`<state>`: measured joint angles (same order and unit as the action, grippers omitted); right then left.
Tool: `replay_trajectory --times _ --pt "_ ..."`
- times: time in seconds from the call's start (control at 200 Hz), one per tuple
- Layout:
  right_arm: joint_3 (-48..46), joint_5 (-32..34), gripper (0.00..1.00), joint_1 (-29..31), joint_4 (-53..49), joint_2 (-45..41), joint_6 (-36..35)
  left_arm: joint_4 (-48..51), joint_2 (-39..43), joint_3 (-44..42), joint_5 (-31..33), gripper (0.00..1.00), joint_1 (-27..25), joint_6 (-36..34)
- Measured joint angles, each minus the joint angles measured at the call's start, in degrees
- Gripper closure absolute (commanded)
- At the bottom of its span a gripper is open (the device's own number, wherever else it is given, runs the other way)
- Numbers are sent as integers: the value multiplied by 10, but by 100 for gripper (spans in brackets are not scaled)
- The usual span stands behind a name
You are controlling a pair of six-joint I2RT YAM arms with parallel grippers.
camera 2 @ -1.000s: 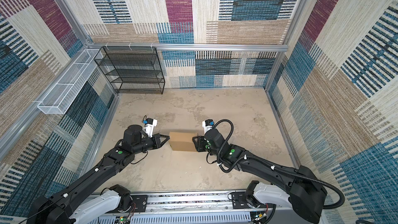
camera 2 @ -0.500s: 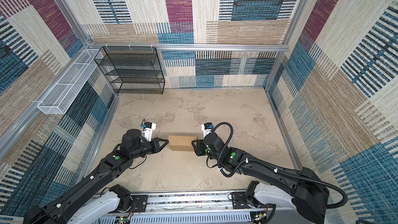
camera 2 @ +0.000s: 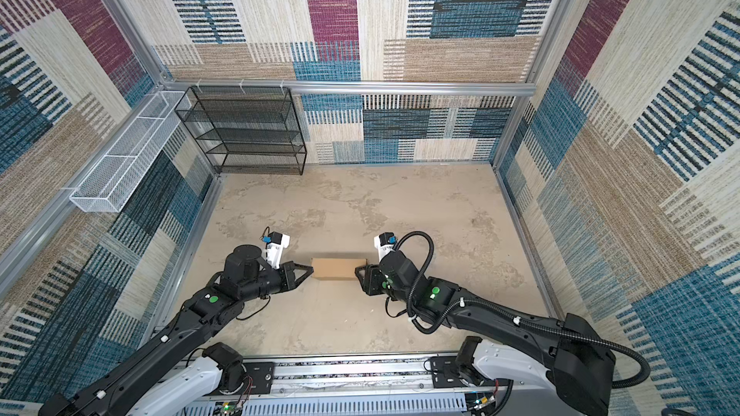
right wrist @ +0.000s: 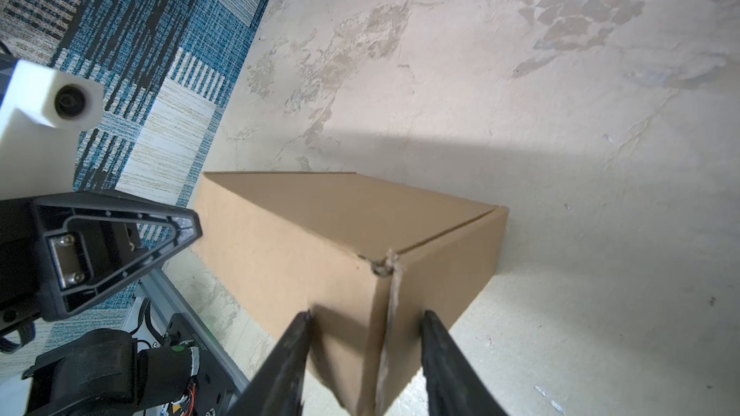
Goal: Fold the paper box
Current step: 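Tip the closed box flat onto the table with both grippers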
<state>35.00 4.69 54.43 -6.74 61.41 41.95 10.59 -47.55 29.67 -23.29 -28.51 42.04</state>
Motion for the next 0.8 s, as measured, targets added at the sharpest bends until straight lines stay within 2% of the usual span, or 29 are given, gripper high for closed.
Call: replay_trajectory --times 0.26,0.801 --pt "-8 -6 52 7 -10 -14 3 8 11 -5 -7 97 -2 8" --pt "-12 -13 50 19 -34 -15 8 56 45 -11 -10 89 -5 24"
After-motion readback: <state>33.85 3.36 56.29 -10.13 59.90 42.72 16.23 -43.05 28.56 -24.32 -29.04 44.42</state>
